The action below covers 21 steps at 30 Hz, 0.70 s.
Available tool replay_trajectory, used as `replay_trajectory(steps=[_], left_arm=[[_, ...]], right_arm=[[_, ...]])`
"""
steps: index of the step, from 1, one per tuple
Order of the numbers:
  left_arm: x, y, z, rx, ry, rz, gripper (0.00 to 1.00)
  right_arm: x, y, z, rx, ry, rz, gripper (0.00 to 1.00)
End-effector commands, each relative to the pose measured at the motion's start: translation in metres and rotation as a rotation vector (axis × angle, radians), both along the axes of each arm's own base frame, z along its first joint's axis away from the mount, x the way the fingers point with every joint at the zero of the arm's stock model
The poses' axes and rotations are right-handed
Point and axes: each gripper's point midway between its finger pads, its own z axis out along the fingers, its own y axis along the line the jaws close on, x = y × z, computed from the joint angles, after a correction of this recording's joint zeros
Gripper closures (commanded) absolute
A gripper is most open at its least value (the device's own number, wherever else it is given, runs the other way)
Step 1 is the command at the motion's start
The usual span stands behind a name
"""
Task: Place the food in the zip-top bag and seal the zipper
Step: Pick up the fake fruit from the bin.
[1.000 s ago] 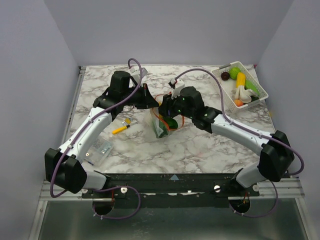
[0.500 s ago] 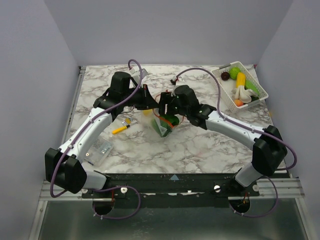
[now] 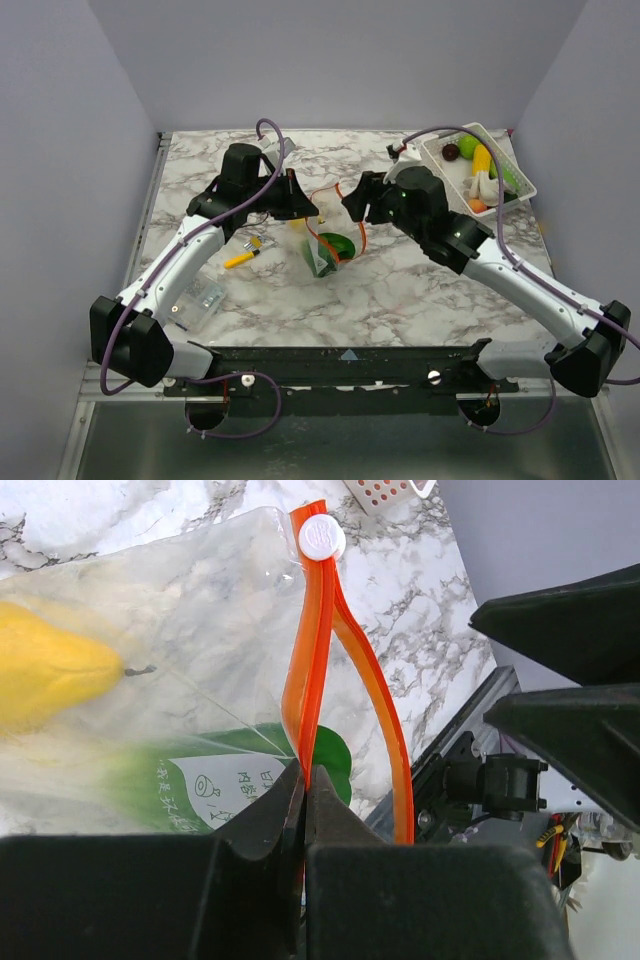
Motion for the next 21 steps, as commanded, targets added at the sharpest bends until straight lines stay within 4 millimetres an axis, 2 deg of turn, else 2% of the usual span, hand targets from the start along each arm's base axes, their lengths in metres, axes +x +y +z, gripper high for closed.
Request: replay_trajectory(steps=[1,4,8,13,17,21], left_arm=[[-0.004,-0.002,0.011,-0.017,-0.032,-0.018,1.00],[-0.004,-0.002,0.011,-0.018,-0.031,-0.019,1.00],[-0.005,-0.003,0.012,-0.023,-0.030,-0.023,1.00],[-0.006,-0.003,0.012,-0.027,-0.027,-0.028,1.00],[-0.007,-0.004,0.013,-0.030,-0.026,-0.030,1.00],[-0.007,-0.005,0.012,-0.034,-0.020,-0.034,1.00]], right_arm=[[0.012,-0.044,-0.006,-0.105,0.009,-0.147,0.39],[0.029,-0.073,-0.007,-0.101,0.024,-0.224,0.38],[0.063,-0.126,-0.018,-0.108,0.059,-0.376,0.39],[0.102,-0.174,-0.032,-0.107,0.107,-0.536,0.43],[0.138,-0.210,-0.048,-0.129,0.135,-0.663,0.43],[0.174,-0.243,-0.074,-0.150,0.179,-0.735,0.40]])
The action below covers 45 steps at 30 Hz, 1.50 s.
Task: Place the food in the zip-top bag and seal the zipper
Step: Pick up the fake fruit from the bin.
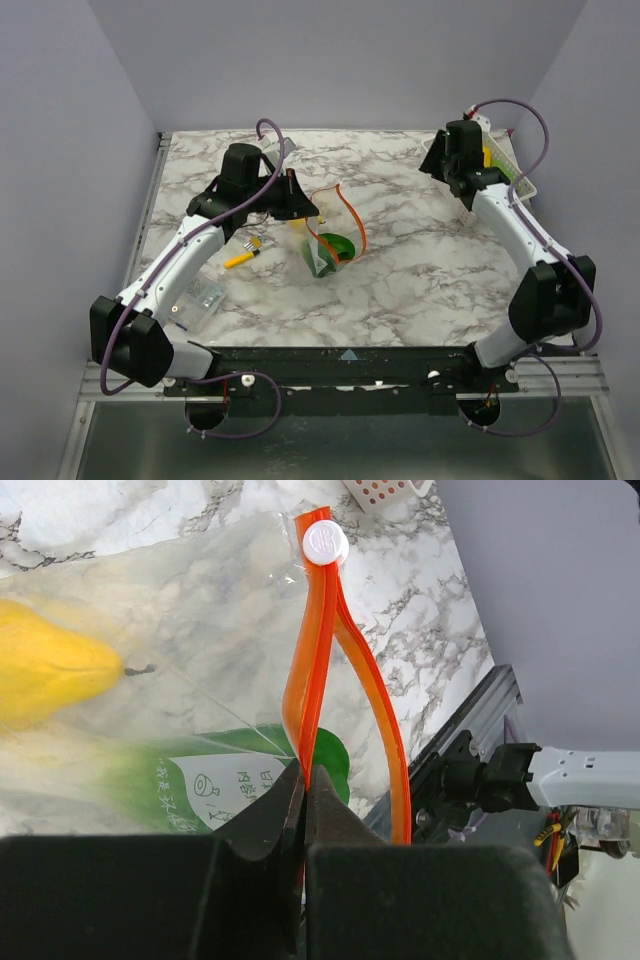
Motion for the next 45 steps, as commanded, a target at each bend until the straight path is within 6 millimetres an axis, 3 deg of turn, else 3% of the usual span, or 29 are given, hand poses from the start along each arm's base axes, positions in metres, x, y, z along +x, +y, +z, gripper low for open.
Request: replay_trajectory(steps=[1,11,16,17,23,29,34,40,45], left_arm=[[-0.006,-0.005,0.012,-0.035,-0.021,-0.033,1.00],[-0.006,-0.009,0.008,-0.047,0.007,-0.050,1.00],[-0.007,-0.010,0.009,-0.054,0.013,-0.055,1.00],[-0.007,-0.010,0.008,-0.054,0.014,-0.056,1.00],[-0.005,-0.012,0.004,-0.053,0.029,-0.060,1.00],[-0.005,-0.015,0.001,-0.062,0.049,-0.073,1.00],[-0.004,-0.016,-0.001,-0.065,0.062,-0.078,1.00],[-0.004,-0.017,-0.002,-0.066,0.066,-0.080,1.00],[-0.005,-0.017,-0.001,-0.068,0.064,-0.082,1.00]], right_arm=[[0.039,-0.043,-0.014,-0.034,0.012,-0.115,0.39],[0.116,-0.127,-0.044,-0.278,0.088,-0.262,0.30],[0.141,-0.144,-0.061,-0.318,0.125,-0.263,0.28],[0.142,-0.160,-0.064,-0.322,0.140,-0.290,0.27],[0.160,-0.184,-0.090,-0.368,0.187,-0.307,0.22],[0.167,-0.200,-0.129,-0.395,0.271,-0.296,0.21],[0.166,-0.209,-0.145,-0.434,0.306,-0.307,0.22],[0.169,-0.213,-0.148,-0.442,0.306,-0.295,0.32],[0.171,-0.209,-0.143,-0.418,0.295,-0.280,0.47]])
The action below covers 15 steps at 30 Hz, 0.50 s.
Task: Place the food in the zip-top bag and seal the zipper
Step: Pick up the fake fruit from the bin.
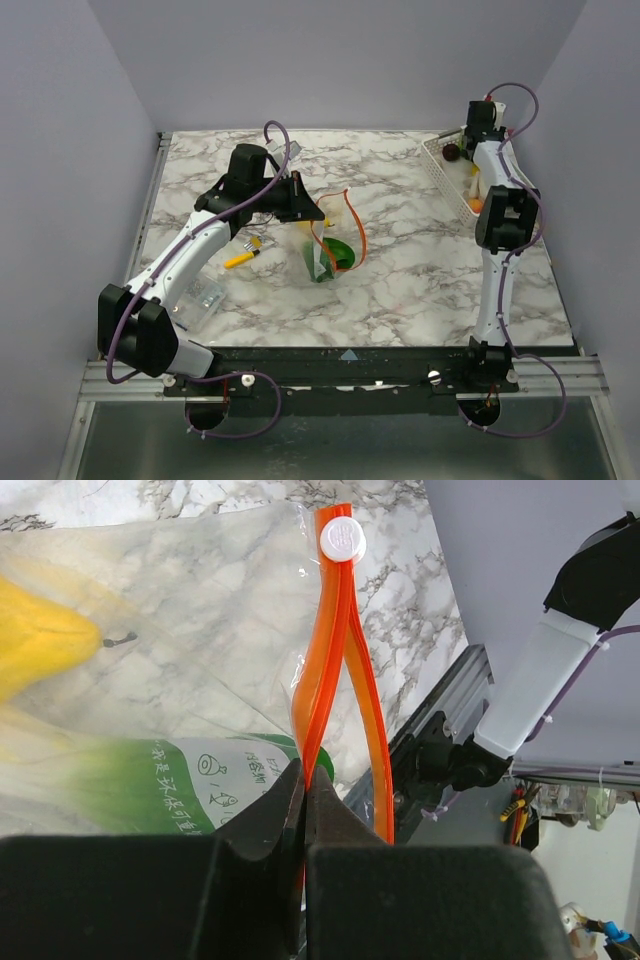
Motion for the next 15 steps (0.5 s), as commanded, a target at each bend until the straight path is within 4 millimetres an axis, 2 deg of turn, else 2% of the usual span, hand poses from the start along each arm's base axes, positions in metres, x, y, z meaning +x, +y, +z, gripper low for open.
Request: replay_trajectory(steps=[1,6,12,15], left_arm=[[-0.002,-0.006,0.010,-0.030,-0.023,-0.031,1.00],[-0.001,-0.005,0.009,-0.027,-0.023,-0.028,1.00],[-0.001,-0.006,0.008,-0.025,-0.020,-0.029,1.00],[-0.001,-0.006,0.007,-0.024,-0.018,-0.028,1.00]], right_arm=[[0.000,-0.004,0.003,0.004,0.005,-0.002,0.50],[0.003,-0.001,0.030,0.014,-0.039,0.005,0.57],[-0.003,0.000,0.087,0.018,-0.157,-0.003,0.65],[-0.008,0.000,0.107,0.015,-0.216,-0.011,0.67]])
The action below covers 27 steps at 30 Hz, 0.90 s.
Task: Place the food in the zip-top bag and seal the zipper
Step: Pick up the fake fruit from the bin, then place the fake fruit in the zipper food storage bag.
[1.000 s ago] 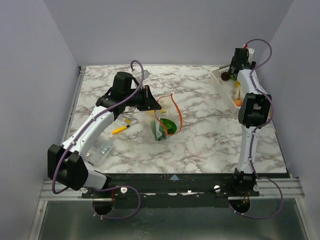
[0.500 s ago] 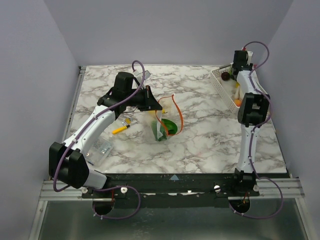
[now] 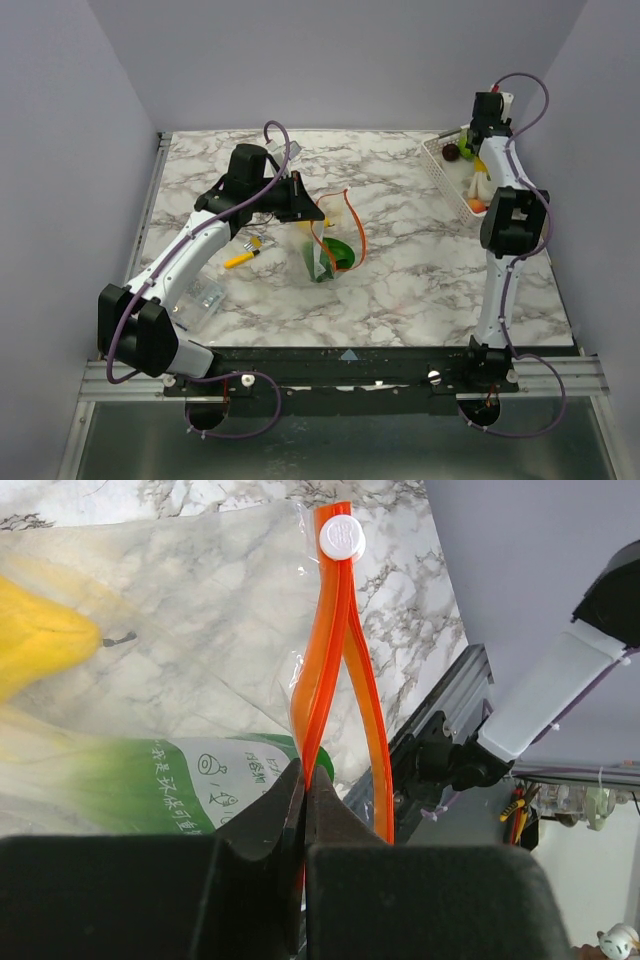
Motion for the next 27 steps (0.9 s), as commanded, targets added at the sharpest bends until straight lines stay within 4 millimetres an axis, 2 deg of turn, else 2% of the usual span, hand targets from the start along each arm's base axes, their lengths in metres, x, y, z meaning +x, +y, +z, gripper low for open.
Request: replay_trajectory(steps=[1,6,10,13,15,16,18,23,27], left_arm=[[-0.001,-0.006,0.007,-0.022,-0.019,-0.027,1.00],[-0.001,-0.006,0.008,-0.022,-0.023,-0.028,1.00],[-0.003,-0.006,0.010,-0.025,-0.027,-0.029,1.00],[-0.003,-0.005,0.012,-0.027,-0.037,-0.030,1.00],[-0.003,-0.004,0.012,-0.019,-0.042,-0.025,1.00],[-0.003,-0.003,0.011,-0.011,-0.046,-0.022,1.00],[-0.001,-0.001,0.011,0.001,-0.055,-0.011,1.00],[0.000,-0.001,0.009,0.009,-0.056,-0.011,1.00],[0.000,0.000,0.011,0.011,-0.061,-0.010,1.00]], right_arm=[[-0.005,-0.003,0.082,0.004,-0.202,-0.022,0.67],[-0.019,0.011,0.120,0.079,-0.342,0.007,0.70],[-0.035,0.044,0.141,0.240,-0.429,0.095,0.71],[-0.051,0.102,0.148,0.494,-0.466,0.293,0.74],[-0.073,0.144,0.147,0.679,-0.473,0.441,0.74],[-0.086,0.161,0.138,0.759,-0.454,0.476,0.74],[-0.111,0.195,0.134,0.902,-0.454,0.558,0.74],[-0.182,0.271,0.128,1.086,-0.351,0.744,0.74],[-0.236,0.308,0.131,1.119,-0.261,0.847,0.74]])
